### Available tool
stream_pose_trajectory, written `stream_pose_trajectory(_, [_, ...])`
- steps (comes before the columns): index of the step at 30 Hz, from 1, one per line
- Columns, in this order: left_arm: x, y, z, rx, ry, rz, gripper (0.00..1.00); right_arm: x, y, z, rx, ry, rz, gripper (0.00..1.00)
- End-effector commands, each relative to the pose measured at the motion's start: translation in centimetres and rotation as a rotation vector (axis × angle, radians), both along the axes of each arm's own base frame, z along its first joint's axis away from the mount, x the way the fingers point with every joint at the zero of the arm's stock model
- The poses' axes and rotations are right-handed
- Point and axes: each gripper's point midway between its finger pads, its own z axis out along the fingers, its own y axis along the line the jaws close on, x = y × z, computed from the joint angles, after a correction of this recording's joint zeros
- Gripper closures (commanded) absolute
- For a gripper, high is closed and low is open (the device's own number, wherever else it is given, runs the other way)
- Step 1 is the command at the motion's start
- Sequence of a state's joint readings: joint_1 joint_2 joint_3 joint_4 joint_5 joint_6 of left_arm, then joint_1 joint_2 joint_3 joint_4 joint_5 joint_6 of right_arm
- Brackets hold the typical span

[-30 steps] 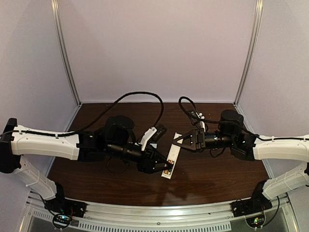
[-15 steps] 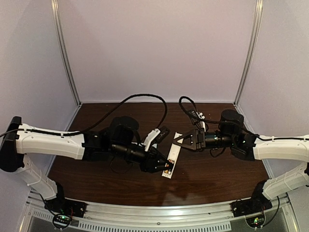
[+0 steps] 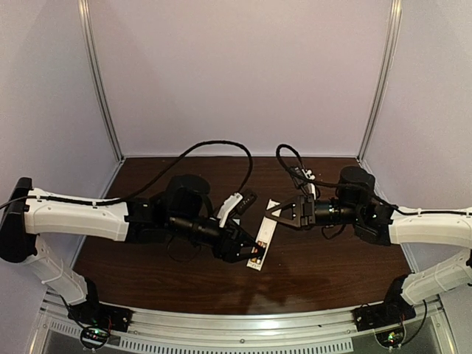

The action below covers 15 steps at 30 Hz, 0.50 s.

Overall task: Load the batteries into the remote control
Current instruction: Press the battery in the battery compartment, then pass from the right arm to the left

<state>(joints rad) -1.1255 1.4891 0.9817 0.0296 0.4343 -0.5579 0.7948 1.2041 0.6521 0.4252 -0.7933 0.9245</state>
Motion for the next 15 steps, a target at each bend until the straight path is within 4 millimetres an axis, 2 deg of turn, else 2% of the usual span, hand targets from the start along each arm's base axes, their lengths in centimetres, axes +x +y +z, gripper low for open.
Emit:
stream_pose_trajectory(1, [1.5, 1.3, 1.8, -0.042, -0.067, 0.031, 0.35, 0.5, -1.0, 1.2, 0.025, -0.022, -0.038, 1.00])
stream_pose_trajectory(5, [3.8, 3.7, 1.4, 0.035, -0.158, 0.082, 0.23, 1.8, -2.7, 0.4, -0.032, -0.037, -0.096, 1.00])
stream_pose_trajectory(9, [7.6, 7.0, 0.4, 0.142, -0.256, 0.164, 0.13, 2.9, -4.5, 0.0, -0.060, -0.044, -0.147, 1.00])
stream_pose_trajectory(12, [10.1, 8.9, -0.8, 0.241, -0.317, 0.197, 0.13, 3.4, -5.7, -0.6, -0.081, -0.038, -0.175, 1.00])
stream_pose_trajectory(15, [11.5, 9.3, -1.2, 0.286, -0.346, 0.198, 0.14, 3.6, -6.3, -1.3, -0.090, -0.022, -0.187, 1.00])
